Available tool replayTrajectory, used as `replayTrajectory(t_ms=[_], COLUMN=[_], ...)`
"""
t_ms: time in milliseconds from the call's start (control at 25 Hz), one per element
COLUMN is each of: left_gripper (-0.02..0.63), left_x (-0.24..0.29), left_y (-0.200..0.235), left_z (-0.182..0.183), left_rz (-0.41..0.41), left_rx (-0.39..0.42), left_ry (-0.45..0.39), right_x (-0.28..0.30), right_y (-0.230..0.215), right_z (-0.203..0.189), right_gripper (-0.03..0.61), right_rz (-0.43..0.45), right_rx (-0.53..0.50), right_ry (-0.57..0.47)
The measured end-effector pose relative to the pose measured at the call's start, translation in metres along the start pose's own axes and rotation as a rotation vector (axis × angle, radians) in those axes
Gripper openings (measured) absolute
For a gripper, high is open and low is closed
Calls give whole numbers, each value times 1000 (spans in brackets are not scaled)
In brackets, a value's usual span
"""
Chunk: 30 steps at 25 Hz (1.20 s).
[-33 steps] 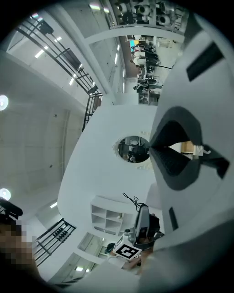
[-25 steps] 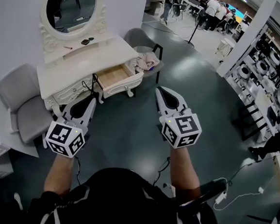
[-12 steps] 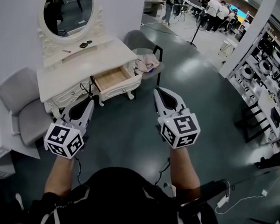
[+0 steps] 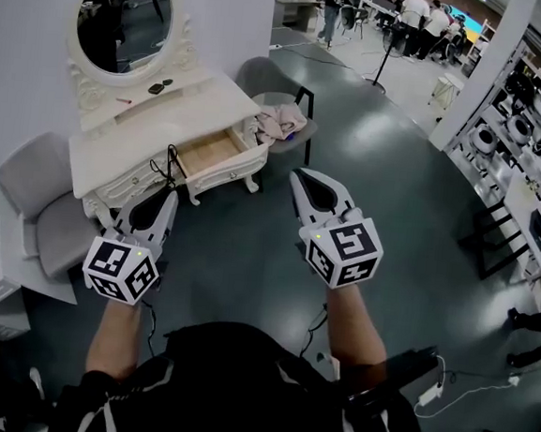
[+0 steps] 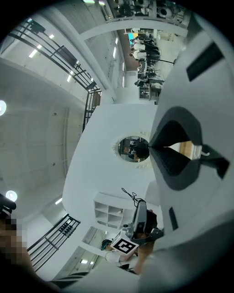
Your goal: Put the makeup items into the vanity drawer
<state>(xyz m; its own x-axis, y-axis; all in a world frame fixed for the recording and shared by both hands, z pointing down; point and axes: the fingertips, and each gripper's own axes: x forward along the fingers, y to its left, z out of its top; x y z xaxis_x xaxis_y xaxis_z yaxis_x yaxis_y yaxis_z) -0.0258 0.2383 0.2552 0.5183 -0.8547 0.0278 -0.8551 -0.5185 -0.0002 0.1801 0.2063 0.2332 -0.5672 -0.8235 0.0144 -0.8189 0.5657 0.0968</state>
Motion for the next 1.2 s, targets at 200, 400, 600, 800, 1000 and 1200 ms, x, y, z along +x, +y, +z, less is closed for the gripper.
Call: replayTrajectory(t_ms=[200,400,600,800,1000,1200], left_gripper=[34,34,34,34,34,34], left_x=[17,34,57,81,106,130], left_y=[-5,0,24,61,101,140], left_z=[-4,-9,-15,-12,-16,-16], left_rz=[2,-2,-16,-31,-47,-60], left_rx=[-1,-10,-13,-14,-11,-8], left_ry=[13,15,12,-2,-6,0], right_x=[4,17,44,83,129,174], right_y=[-19,-31,-39,-44,-49,-57], right_z=[-11,-16,-19,-14,-16,-20], right_gripper=[5,5,5,5,5,5], right_rz=[-1,-1,-15,-29,-46,-59], right_rx=[25,27,20,2,0,12], right_ry=[5,16,22,26,31,51])
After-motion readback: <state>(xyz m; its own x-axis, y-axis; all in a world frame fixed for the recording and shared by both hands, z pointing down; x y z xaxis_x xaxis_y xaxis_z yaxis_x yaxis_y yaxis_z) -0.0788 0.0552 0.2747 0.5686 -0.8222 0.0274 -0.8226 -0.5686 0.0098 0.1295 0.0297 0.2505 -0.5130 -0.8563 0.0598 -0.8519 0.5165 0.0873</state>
